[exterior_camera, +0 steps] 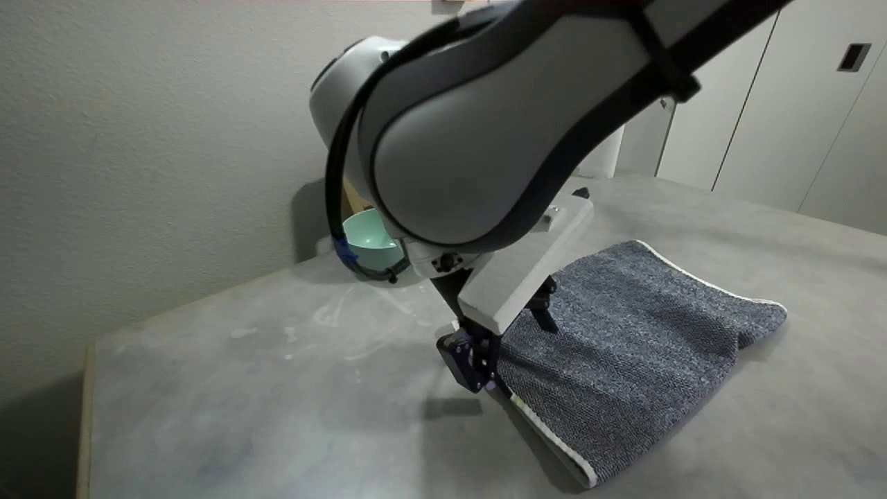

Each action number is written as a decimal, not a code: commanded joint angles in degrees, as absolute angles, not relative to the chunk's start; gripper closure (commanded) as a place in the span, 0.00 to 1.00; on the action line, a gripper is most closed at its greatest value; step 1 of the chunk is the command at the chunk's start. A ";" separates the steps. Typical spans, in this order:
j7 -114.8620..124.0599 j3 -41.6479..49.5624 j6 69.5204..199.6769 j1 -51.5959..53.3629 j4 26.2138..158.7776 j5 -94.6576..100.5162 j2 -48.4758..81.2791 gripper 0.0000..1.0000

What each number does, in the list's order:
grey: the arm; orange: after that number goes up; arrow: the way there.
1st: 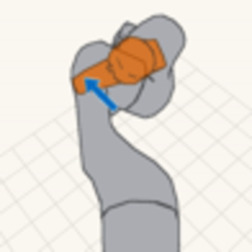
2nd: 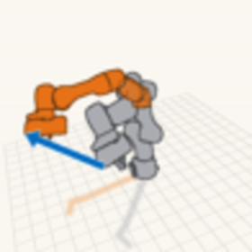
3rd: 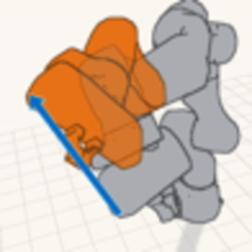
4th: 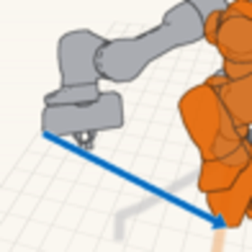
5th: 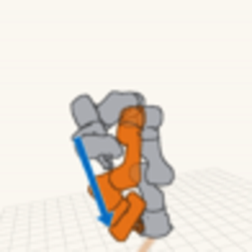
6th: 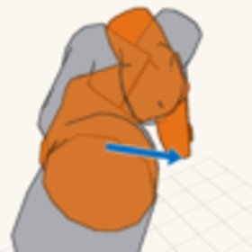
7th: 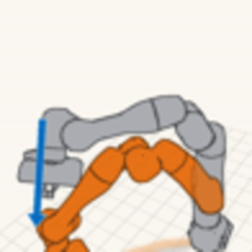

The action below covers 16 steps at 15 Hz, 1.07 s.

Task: Fold the towel once

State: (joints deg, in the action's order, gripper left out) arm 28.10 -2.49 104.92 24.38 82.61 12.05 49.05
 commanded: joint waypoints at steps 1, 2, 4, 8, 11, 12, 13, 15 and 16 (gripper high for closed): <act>26.67 -1.82 103.62 24.31 80.29 12.53 51.69 0.00; 26.28 -1.82 103.67 24.09 80.12 12.36 52.18 0.00; 25.95 -1.72 103.96 23.90 79.81 12.19 53.06 0.00; 25.76 -1.65 103.04 24.16 79.29 12.34 52.94 0.00; 26.10 -1.55 102.75 24.35 79.31 12.45 52.82 0.00; 26.19 -1.53 102.80 24.37 79.37 12.47 52.78 0.24; 26.24 -1.51 102.79 24.41 79.41 12.50 52.73 0.26; 26.29 -1.52 102.67 24.63 79.19 12.59 52.57 0.40; 26.34 -1.49 102.69 24.70 79.20 12.64 52.50 0.43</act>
State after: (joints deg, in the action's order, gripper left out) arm 26.97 -2.02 103.88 24.50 80.49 12.03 51.54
